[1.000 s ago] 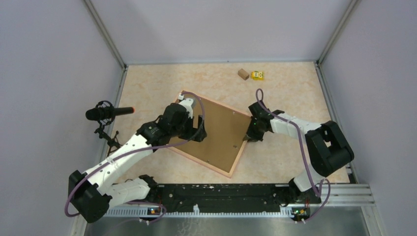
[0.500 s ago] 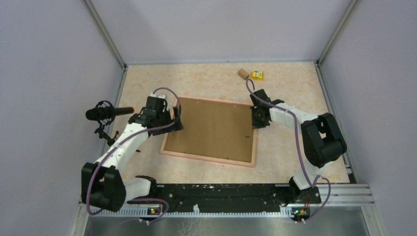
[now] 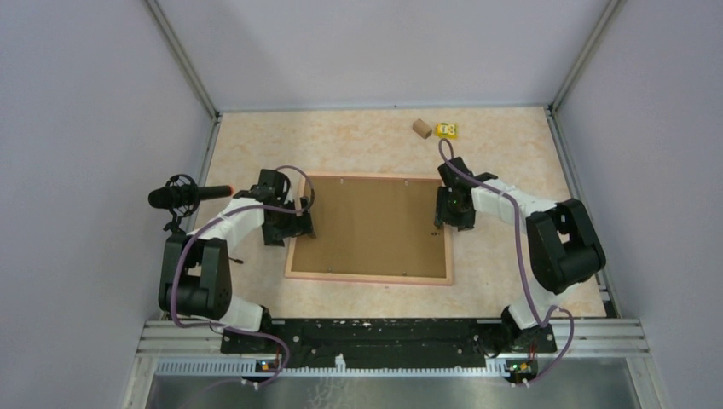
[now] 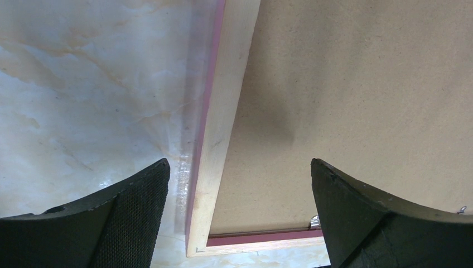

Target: Put the photo into the frame

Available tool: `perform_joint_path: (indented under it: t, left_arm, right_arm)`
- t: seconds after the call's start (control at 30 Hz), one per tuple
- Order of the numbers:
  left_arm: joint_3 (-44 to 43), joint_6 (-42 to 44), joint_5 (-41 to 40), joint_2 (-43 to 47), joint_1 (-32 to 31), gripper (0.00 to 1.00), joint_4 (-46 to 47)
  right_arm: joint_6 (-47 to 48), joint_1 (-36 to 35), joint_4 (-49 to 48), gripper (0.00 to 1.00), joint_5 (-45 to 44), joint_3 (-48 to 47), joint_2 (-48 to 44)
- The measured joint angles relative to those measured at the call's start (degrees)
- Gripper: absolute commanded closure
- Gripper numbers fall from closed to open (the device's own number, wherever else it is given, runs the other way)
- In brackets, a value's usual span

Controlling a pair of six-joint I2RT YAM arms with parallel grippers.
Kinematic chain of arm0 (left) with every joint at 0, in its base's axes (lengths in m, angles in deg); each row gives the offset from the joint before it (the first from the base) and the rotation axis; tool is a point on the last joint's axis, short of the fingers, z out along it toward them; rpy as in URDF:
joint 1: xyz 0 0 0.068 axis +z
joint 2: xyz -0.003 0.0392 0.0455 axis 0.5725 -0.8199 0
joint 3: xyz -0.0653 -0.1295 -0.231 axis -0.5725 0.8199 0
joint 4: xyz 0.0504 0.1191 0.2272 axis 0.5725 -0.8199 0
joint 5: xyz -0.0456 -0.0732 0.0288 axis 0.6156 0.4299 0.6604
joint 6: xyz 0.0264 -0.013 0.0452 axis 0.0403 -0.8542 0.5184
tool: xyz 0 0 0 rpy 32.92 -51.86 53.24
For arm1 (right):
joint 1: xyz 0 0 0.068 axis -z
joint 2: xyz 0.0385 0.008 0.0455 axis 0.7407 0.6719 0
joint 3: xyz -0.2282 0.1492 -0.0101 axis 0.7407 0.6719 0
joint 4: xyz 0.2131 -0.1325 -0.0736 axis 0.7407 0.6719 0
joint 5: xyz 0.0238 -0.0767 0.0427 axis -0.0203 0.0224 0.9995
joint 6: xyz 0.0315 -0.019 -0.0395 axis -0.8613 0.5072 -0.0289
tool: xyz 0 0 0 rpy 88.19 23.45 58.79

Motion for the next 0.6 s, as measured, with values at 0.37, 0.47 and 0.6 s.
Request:
perform_joint_path:
  t: [0.37,0.47,0.6]
  left_arm:
    - [0.0,0.1,2.6,-1.9,0.1,0.02,0.8]
    - [0.0,0.1,2.8,-1.9,0.1,0.02,0.8]
    - [0.0,0.1,3.3,-2.2,0.1,0.02,0.9]
  right_arm:
    - [-15.2,-0.7,0.3,0.45,2.0,4.2,-2.8]
    - [-16.7,-0.8,-0.3,0.44,2.6,4.9,-3.1]
    - [-16.8,-2.0,-0.9,0.42,3.2,5.0,-3.1]
